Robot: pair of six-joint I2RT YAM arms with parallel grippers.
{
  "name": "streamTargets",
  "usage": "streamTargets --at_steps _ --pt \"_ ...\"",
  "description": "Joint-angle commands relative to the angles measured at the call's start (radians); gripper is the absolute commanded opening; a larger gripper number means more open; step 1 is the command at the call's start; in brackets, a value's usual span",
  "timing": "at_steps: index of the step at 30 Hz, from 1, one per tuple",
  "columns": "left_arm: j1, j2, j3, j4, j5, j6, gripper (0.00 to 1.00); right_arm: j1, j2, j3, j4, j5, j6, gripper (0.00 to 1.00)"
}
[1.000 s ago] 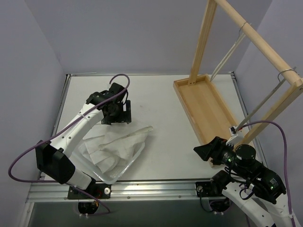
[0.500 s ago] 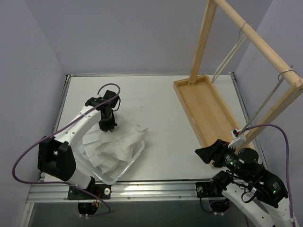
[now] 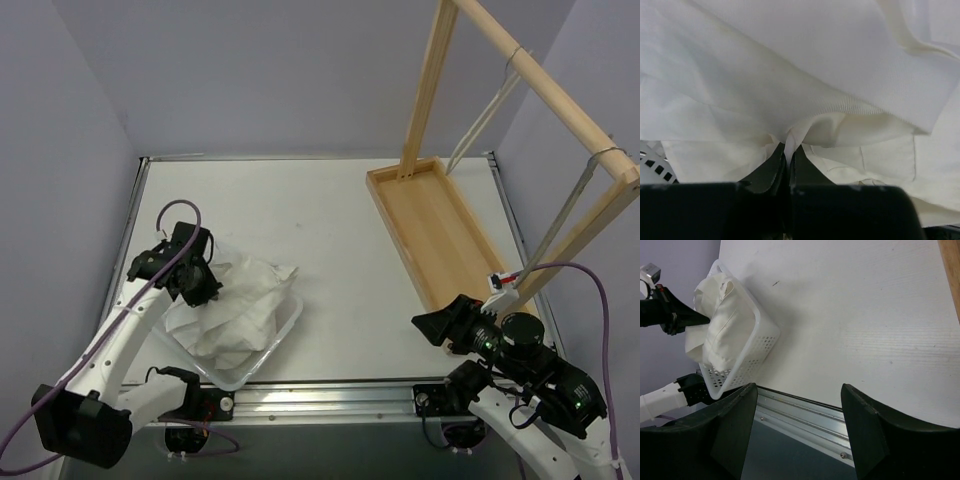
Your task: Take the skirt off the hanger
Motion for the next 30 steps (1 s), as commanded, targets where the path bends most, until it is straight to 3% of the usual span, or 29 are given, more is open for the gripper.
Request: streamTargets --at_steps 1,6,9,11,15,18,19,22,23,24,30 --pt "0.026 0.094 -0.055 0.053 0.132 -0.037 0.02 0.001 0.005 -0.015 0.035 -0.017 0.006 0.63" --pt "0.026 0.199 -0.116 0.152 0.168 -0.062 0.02 0.003 -0.007 0.007 0.006 0.005 -0.001 0.63" --pt "-0.023 0.284 -0.13 0.208 0.074 -0.062 0.02 0.004 -0.003 0.007 0.008 0.008 -0.007 0.64" --pt "-0.041 0.364 -0.1 0.157 0.036 -0.076 0.02 0.003 0.011 0.004 0.012 0.003 -0.012 0.64" --pt "-0.077 0.363 -0.173 0.213 0.06 -0.103 0.05 0.004 0.035 -0.006 0.029 0.003 -0.021 0.64" --pt "-0.075 0.363 -0.208 0.239 0.126 -0.126 0.27 0.005 0.068 -0.024 0.047 -0.006 -0.026 0.64" --pt "-0.077 0.346 -0.215 0.248 0.144 -0.131 0.52 0.003 0.077 -0.03 0.051 -0.008 -0.027 0.64" --pt "-0.086 0.285 -0.199 0.194 0.152 -0.161 0.84 0.003 0.103 -0.032 0.058 -0.014 -0.037 0.64" --pt "-0.089 0.265 -0.186 0.172 0.14 -0.171 0.98 0.004 0.114 -0.024 0.057 -0.012 -0.04 0.64" --pt "-0.098 0.243 -0.149 0.144 0.111 -0.174 0.94 0.005 0.118 -0.019 0.055 -0.008 -0.046 0.64" --pt "-0.185 0.099 0.063 -0.107 -0.074 -0.198 0.94 0.005 0.147 -0.018 0.06 0.005 -0.06 0.65"
